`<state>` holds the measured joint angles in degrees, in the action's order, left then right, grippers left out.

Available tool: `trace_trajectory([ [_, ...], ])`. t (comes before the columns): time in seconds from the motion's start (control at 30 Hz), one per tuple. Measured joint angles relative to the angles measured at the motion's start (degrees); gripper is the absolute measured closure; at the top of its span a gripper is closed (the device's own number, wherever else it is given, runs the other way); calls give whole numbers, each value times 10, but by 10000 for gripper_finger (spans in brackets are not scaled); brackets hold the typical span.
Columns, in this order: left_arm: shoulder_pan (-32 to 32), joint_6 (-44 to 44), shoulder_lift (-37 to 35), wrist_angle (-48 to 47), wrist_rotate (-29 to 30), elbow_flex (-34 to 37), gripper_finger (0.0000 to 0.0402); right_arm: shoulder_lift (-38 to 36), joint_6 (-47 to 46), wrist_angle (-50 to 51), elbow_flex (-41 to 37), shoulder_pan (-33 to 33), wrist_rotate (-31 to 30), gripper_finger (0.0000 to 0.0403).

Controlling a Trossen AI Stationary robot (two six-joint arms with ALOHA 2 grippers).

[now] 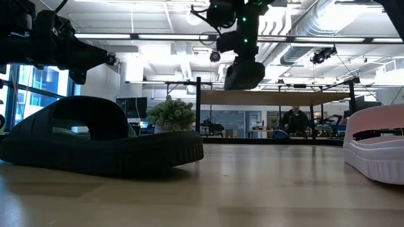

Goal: Pick and place slides into the shelf
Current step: Put the right black slide on the shelf

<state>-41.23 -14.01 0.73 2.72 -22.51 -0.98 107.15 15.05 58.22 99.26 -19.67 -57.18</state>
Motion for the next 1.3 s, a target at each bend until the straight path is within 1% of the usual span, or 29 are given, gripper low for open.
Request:
trace_trajectory([
  [0.17, 0, 0, 0, 0, 0, 0, 330, -2, -2, 3, 0, -5, 7, 403],
  [0.33, 0, -1, 0, 0, 0, 0, 330, -2, -64, 24, 0, -26, 19, 403],
  [0.4, 0, -6, 0, 0, 0, 0, 330, -2, -74, 29, -1, -33, 23, 403],
  [0.5, 0, -8, 0, 0, 0, 0, 330, -3, -62, 19, -19, -32, 3, 403],
  [0.57, 0, -8, 0, 0, 0, 0, 330, -3, -56, 16, -32, -31, 3, 403],
  [0.87, 0, -9, 0, 0, 0, 0, 330, -10, 2, -78, -99, -32, -10, 403],
  [1.2, 0, -9, 0, 0, 0, 0, 330, -28, 8, -79, -103, -32, 15, 403],
  [1.3, 0, -9, 0, 0, 0, 0, 330, -33, 6, -74, -103, -32, 40, 403],
])
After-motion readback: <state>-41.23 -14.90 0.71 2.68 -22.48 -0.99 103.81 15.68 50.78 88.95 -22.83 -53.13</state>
